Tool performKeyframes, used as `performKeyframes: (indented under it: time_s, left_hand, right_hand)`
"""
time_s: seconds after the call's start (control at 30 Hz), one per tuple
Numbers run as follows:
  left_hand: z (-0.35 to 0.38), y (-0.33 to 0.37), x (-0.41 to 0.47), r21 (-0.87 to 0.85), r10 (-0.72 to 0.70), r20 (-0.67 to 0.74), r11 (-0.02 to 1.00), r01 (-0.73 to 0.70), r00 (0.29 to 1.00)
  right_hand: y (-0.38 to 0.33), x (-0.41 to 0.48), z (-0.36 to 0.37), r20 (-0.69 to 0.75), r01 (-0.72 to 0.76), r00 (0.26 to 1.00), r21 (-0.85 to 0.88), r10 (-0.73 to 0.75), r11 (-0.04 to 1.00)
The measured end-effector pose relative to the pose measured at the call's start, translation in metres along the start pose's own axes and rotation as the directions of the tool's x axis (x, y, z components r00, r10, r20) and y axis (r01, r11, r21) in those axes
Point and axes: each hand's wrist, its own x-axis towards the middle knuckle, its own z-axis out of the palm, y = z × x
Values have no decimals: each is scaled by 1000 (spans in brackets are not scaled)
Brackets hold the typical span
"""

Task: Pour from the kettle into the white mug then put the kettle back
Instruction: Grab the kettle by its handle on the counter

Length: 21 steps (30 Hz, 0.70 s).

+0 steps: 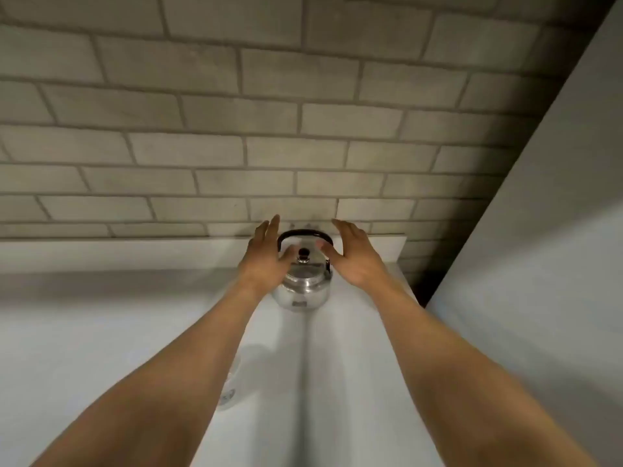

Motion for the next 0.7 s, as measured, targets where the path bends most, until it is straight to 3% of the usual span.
performKeyframes:
  time_s: [0.27,0.4,0.7]
  left_hand:
    - [28,-15,46,14,-80,52,997,79,995]
    - [32,-18,45,22,-59,-54,998,60,997]
    - [7,-2,-14,56,88,40,994,-91,995]
  right_hand:
    - [19,59,36,52,156,984,174,-168,972]
    - [21,72,46,129,207,963,200,-235,958]
    - [18,24,23,198,133,962,265,-189,955]
